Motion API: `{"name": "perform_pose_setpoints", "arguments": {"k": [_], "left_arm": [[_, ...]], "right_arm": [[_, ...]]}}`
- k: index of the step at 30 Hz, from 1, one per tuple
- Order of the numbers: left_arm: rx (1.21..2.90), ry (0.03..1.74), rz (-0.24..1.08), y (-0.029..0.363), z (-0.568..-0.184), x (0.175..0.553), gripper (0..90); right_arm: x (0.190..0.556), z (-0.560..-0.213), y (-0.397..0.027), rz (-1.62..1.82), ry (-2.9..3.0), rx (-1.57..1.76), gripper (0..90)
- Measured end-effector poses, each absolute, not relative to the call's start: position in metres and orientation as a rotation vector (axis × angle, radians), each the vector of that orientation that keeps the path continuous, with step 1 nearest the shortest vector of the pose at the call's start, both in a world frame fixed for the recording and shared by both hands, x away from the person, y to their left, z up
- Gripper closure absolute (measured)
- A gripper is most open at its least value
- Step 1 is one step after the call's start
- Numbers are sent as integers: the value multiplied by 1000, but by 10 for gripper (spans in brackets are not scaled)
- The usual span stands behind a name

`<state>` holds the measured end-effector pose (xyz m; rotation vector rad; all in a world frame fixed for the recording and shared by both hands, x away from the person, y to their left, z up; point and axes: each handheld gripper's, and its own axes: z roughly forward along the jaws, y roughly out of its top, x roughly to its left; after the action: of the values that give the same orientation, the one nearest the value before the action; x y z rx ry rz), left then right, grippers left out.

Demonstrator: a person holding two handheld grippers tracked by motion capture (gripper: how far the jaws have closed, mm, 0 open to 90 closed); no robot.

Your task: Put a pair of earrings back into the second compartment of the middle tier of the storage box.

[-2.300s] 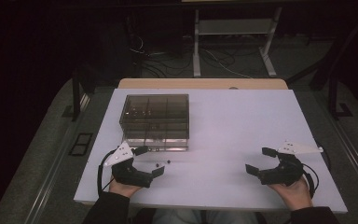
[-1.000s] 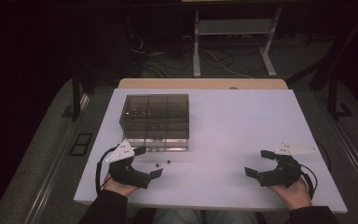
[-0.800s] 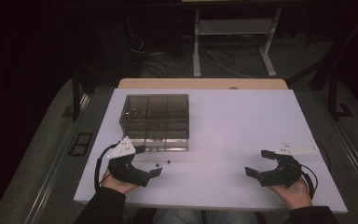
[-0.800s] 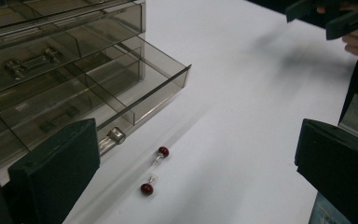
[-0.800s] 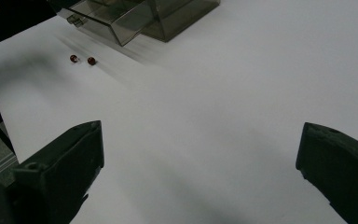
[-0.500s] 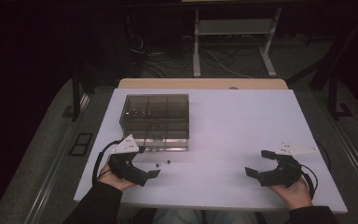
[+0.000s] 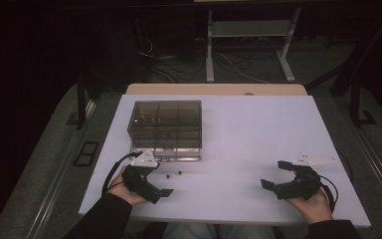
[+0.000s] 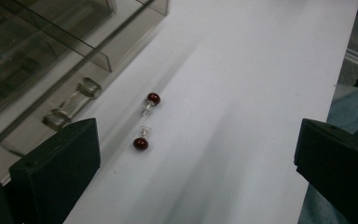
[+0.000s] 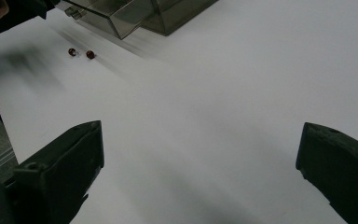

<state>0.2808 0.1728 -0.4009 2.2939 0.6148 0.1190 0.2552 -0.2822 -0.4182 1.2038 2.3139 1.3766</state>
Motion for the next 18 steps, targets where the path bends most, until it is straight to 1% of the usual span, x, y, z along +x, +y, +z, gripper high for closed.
{"name": "perform_pose_setpoints", "arguments": {"k": [14,18], "left_arm": [[2376,605,82,161,-420,291,0],[2387,594,79,159,-423,293,48]], "right_arm": [[255,-418,-282,1379,2315,1202,5],[255,-418,-282,1376,2322,1201,5]]}}
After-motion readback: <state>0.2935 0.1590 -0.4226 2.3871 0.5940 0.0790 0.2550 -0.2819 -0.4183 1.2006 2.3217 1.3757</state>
